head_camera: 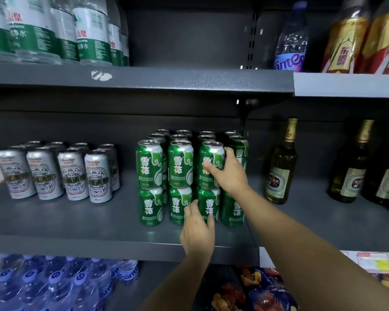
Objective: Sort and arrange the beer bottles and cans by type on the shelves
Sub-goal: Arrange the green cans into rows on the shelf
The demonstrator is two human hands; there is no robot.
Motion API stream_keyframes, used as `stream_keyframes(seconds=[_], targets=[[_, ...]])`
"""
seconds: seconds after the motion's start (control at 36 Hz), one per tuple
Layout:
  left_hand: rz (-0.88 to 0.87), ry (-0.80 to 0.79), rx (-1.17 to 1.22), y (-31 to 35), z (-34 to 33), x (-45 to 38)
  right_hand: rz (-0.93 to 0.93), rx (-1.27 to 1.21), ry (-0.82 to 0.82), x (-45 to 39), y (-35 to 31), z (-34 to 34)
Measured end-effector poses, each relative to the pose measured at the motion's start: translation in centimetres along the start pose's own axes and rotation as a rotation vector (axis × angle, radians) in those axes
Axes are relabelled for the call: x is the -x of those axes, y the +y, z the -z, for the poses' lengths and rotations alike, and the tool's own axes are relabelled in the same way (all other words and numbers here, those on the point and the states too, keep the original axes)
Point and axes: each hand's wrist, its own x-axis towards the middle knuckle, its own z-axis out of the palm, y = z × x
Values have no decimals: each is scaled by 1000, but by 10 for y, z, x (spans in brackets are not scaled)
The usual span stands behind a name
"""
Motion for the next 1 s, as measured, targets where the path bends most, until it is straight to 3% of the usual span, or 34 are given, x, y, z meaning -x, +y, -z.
stream_keyframes(seconds=[0.11,0.19,0.42,0.69,1.0], targets=[[-50,32,5,4,2,3,21,82,24,8,3,6],[-160,33,2,9,1,12,32,111,132,21,10,17],[-460,-84,103,58,-34,34,-100,209,355,54,79,82],[-467,-211,152,147,-106,68,-334,359,629,91,191,230],[-394,-305,181,261,-225,129,-408,428,646,101,304,373]])
